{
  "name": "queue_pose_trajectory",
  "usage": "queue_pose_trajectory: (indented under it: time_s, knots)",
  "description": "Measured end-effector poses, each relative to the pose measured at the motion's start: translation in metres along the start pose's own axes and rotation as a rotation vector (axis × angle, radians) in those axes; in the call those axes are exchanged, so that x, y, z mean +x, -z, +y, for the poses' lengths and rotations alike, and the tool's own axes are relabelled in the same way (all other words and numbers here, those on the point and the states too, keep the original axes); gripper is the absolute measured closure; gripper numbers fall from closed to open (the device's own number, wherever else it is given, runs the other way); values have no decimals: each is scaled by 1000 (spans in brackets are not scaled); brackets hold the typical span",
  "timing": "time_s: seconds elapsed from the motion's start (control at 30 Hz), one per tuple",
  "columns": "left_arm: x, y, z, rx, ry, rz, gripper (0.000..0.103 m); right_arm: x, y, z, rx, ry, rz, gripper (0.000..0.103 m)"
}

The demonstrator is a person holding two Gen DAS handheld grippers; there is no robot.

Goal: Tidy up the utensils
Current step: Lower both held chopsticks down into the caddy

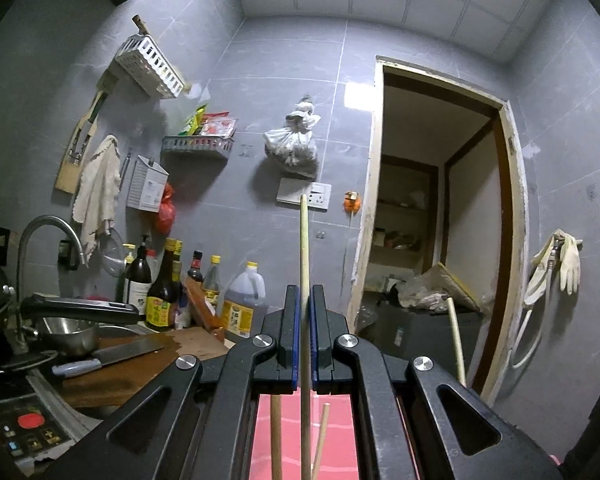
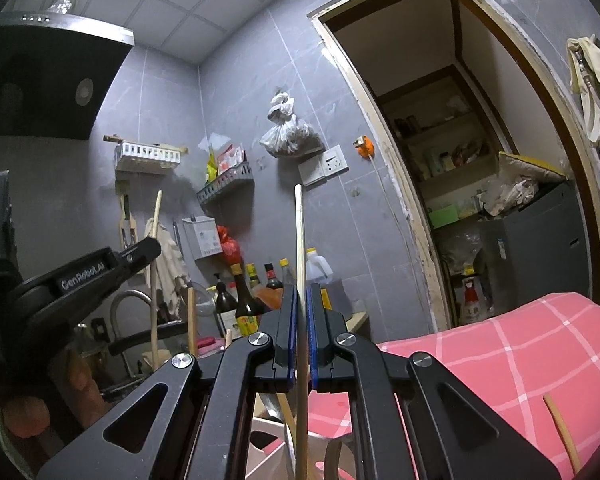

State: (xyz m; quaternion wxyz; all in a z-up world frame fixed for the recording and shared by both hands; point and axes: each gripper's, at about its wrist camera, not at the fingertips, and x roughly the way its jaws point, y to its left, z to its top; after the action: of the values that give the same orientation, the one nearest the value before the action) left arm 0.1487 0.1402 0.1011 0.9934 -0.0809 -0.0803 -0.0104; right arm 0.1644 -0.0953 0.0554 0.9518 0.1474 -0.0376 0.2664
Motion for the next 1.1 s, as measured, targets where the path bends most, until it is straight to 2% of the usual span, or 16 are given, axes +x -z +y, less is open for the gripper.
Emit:
queue_pose_trajectory:
  time_s: [0.2,0.3,1.1]
  knots:
    - [-6,2,-2,29,31,-35,101,0,4,3,-16,-2,4,100]
    - [-6,1,-2,31,22,-41,101,-1,5,5,-20,-7,6,100]
    - [-7,5,-5,50,11,-24,100,0,9,8,-25,-15,23,100]
